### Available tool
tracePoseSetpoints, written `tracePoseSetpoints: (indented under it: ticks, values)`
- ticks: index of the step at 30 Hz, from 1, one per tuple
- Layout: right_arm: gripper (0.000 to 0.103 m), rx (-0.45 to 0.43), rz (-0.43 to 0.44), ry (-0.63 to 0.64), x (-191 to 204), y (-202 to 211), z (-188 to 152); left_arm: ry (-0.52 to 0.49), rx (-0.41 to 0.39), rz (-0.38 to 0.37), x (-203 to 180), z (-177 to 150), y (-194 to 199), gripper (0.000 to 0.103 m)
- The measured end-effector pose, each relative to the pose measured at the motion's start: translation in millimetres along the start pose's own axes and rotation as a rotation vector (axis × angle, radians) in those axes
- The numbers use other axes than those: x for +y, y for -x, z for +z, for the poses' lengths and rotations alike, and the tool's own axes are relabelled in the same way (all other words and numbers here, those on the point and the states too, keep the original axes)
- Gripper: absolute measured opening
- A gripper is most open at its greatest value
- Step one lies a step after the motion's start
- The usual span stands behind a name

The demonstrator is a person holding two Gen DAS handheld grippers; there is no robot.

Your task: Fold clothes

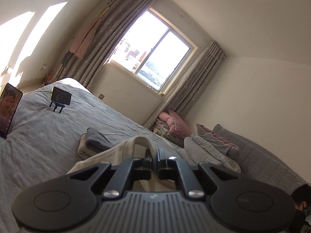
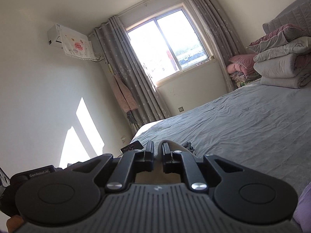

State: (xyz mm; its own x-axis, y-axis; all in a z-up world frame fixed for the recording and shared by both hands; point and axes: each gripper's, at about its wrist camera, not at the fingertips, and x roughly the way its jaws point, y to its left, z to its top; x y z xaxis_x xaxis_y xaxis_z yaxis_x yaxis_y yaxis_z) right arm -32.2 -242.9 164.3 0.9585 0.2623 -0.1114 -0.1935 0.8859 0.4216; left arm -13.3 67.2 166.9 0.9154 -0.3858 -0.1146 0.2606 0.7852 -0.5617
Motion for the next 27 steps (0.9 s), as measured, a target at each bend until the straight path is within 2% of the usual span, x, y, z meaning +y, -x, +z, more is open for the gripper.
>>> tracePoseSetpoints:
  ticks: [5,10,18,22,27]
  values:
    - [0.011,0.021,-0.047,0.006,-19.9,-31.1,-15.5,-0.028,0.043,0.039,13.4,-7.0,-43.6,0.006]
    - [0.011,0.046,-0.105,0.026,-41.8,-70.9,-29.9,-0.037,0.128,0.055,35.5,-19.0,-93.4,0.009]
    - [0.011,0.151,-0.185,-0.005,-90.3,-134.7,-63.2,-0.043,0.32,0.133,81.8,-55.6,-155.7,0.034]
    - [0.011,0.227,-0.217,-0.072,-114.5,-155.4,-76.7,-0.078,0.37,0.199,100.9,-70.8,-163.9,0.047]
    - [0.015,0.315,-0.266,-0.143,-140.7,-167.4,-87.7,-0.109,0.432,0.263,126.2,-73.4,-162.1,0.057]
